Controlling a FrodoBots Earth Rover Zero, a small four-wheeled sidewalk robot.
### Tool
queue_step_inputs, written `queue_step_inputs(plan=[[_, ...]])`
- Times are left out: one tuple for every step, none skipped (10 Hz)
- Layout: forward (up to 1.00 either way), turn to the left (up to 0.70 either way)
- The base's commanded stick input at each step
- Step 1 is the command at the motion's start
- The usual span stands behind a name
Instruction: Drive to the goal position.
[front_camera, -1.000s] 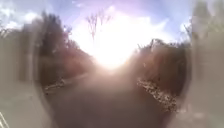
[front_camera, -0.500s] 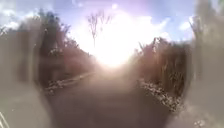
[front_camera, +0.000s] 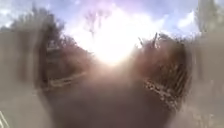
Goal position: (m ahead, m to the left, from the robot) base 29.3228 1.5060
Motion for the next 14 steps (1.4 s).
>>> queue_step_inputs(plan=[[0.85,0.0],[0.85,0.0],[0.85,0.0],[0.85,0.0],[0.85,0.0],[0.85,0.0],[0.85,0.0],[0.85,0.0],[0.85,0.0],[0.85,0.0],[0.85,0.0],[0.85,0.0],[0.85,0.0],[0.85,0.0]])
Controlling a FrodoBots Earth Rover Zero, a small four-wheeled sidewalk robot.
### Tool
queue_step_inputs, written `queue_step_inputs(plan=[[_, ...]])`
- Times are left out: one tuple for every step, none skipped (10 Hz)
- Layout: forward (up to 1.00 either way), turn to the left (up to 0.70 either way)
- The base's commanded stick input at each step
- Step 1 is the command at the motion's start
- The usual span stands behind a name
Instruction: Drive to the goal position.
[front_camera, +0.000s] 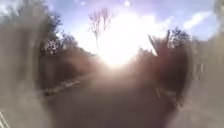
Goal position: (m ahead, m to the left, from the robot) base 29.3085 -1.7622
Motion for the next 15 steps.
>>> queue_step_inputs(plan=[[0.85,-0.34],[0.85,-0.34],[0.85,0.0],[0.85,0.0],[0.85,0.0],[0.85,0.0],[0.85,0.0],[0.85,0.0],[0.85,0.0],[0.85,0.0],[0.85,0.0],[0.85,0.0],[0.85,0.0],[0.85,0.0],[0.85,0.0]])
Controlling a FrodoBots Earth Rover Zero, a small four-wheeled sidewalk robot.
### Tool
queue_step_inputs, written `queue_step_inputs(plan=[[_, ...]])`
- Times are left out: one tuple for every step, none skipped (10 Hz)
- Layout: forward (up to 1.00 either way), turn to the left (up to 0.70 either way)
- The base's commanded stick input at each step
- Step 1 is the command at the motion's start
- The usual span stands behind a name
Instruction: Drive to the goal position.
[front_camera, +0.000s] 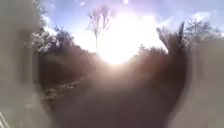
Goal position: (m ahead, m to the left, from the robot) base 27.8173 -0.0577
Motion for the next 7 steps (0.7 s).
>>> queue_step_inputs(plan=[[0.85,0.0],[0.85,0.0],[0.85,0.0],[0.85,0.0],[0.85,0.0],[0.85,-0.06],[0.85,-0.17]])
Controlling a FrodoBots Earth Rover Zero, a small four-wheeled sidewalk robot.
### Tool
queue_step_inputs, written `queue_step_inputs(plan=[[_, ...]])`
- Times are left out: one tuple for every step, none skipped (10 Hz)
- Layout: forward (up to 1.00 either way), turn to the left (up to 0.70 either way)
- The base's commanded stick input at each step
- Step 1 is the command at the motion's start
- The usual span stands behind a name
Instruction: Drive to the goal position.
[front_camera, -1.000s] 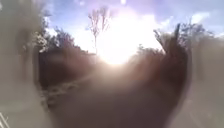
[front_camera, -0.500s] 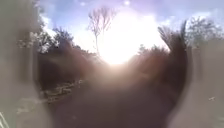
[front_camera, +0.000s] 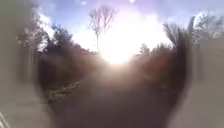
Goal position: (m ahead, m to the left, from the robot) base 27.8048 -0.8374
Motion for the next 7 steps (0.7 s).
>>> queue_step_inputs(plan=[[0.85,-0.28],[0.85,-0.32],[0.85,-0.29],[0.85,-0.25],[0.85,0.0],[0.85,0.0],[0.85,0.0]])
